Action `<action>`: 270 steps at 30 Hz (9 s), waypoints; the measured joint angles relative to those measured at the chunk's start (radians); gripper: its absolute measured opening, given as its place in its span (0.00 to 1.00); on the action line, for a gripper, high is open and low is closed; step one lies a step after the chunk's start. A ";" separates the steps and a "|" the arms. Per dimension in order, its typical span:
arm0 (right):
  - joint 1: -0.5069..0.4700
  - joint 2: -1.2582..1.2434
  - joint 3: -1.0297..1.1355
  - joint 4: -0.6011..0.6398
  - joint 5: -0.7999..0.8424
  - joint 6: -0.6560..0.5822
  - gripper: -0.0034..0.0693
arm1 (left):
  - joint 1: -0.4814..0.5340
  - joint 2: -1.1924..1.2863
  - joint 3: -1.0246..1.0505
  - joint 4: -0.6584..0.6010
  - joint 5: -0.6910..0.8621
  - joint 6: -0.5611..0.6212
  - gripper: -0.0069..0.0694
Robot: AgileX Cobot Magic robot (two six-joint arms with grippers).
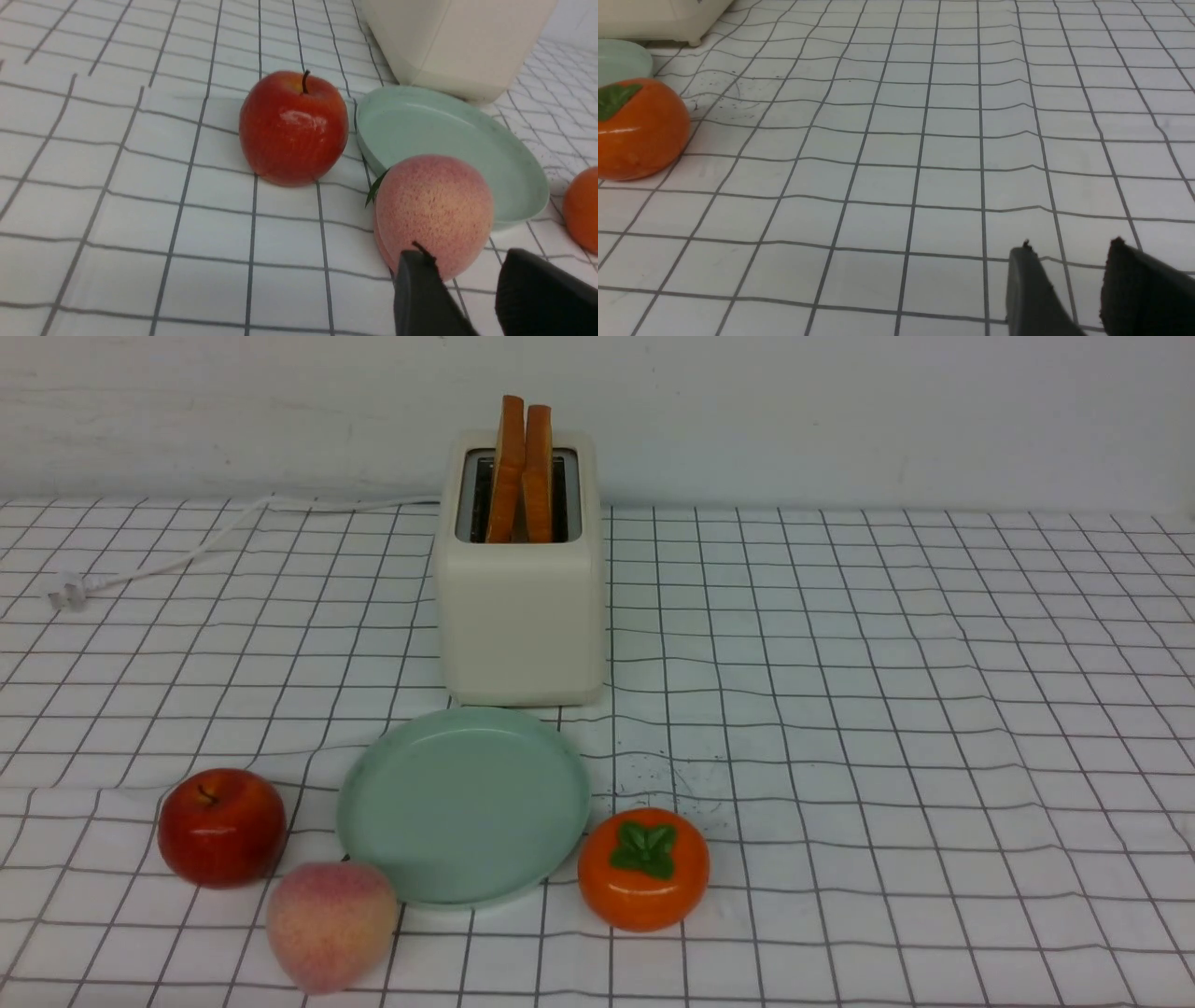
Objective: Take toasted bread from bread machine on white checkered table place on plate.
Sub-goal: 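Reach for a toast slice standing in the toaster with the left gripper, then place the slice of bread on the plate with the left gripper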
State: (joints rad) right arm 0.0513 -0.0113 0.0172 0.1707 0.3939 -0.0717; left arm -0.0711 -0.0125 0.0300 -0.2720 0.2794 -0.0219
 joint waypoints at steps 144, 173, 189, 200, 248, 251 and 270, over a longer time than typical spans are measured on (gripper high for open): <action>0.079 0.578 -0.891 0.286 0.446 -0.157 0.15 | -0.259 1.962 -1.552 -0.043 -0.451 0.315 0.45; 0.079 0.578 -0.891 0.286 0.446 -0.157 0.18 | -0.259 1.923 -1.554 -0.047 -0.464 0.393 0.08; 0.079 0.578 -0.891 0.286 0.446 -0.157 0.19 | -0.259 1.880 -1.553 -0.047 -0.463 0.393 0.08; 0.079 0.578 -0.891 0.287 0.446 -0.157 0.19 | -0.259 1.837 -1.553 -0.047 -0.464 0.393 0.08; 0.079 0.578 -0.891 0.532 0.541 -0.436 0.03 | -0.259 1.308 -1.115 -0.044 -0.012 0.386 0.08; 0.079 0.578 -0.891 0.617 0.587 -0.522 0.03 | -0.264 1.310 -1.050 -0.042 0.003 0.413 0.08; 0.079 0.578 -0.893 0.626 0.701 -0.540 0.04 | -0.369 1.535 -0.989 -0.005 -0.080 0.447 0.08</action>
State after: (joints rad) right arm 0.1303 0.5666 -0.8760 0.7969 1.0952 -0.6120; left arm -0.4398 1.5222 -0.9592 -0.2766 0.1992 0.4248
